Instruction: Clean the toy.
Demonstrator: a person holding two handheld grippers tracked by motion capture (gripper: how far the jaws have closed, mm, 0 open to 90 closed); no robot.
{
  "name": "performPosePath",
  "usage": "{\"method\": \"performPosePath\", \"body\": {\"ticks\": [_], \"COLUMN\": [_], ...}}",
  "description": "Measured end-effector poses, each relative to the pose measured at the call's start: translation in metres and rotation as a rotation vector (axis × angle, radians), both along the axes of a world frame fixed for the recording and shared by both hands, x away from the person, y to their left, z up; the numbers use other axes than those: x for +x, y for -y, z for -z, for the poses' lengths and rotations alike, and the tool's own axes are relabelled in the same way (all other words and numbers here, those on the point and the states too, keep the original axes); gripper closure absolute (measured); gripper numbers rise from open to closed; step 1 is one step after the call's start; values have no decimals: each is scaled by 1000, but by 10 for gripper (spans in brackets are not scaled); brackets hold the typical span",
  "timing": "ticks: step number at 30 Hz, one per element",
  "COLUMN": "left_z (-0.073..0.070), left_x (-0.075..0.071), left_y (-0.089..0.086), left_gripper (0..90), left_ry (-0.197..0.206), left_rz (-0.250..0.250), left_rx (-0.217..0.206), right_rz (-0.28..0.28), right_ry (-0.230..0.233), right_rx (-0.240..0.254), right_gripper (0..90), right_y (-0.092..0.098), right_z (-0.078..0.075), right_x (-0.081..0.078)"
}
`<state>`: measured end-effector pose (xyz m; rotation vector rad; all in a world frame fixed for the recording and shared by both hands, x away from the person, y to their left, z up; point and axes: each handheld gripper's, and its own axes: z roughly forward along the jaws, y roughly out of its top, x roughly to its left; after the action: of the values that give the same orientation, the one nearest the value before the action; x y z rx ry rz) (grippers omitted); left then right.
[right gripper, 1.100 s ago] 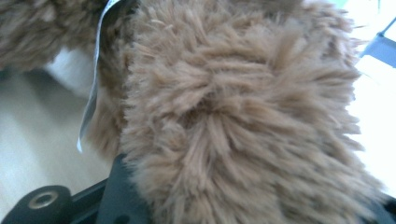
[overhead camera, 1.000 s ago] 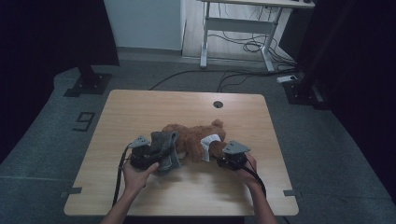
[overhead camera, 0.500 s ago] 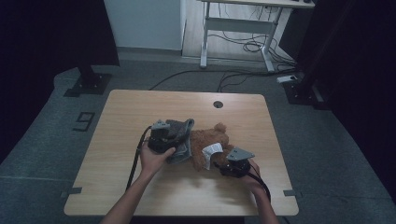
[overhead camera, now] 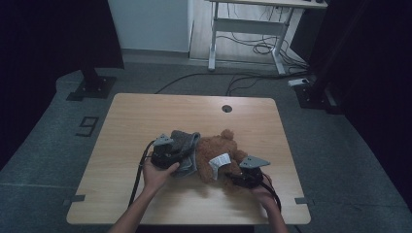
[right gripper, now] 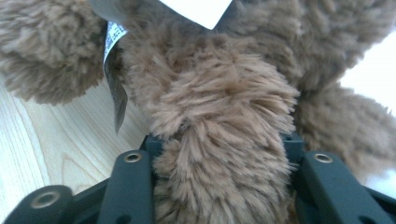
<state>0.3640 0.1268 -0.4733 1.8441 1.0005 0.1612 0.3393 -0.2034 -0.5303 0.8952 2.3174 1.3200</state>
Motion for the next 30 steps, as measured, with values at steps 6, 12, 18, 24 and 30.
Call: {"method": "performPosePath", "body": {"ticks": [6,12,18,24,30], "left_z": [-3,-3,18,30,-8], "left_x": [-10,-11,3,9,-4], "left_y": [-15,-47,-66,-71,-65], "left_gripper": [764,759,757,754,757], "left_ry": [15,-3,-74,-121,-26], "left_rz": [-4,-82,-125,-157,-129], "left_rx": [22,3,10,74,32], "right_rz": [-32,-44,-53,-47,-53], "right_ry": [4,6,-2,2,9], "right_rx": [-25,-27,-8,-13,-18], "right_gripper": [563,560,552,542,537], "right_y": [7,11,17,17,17], "right_z": [3,6,9,9,8], "right_x": [-5,-5,-3,-4,-4]}}
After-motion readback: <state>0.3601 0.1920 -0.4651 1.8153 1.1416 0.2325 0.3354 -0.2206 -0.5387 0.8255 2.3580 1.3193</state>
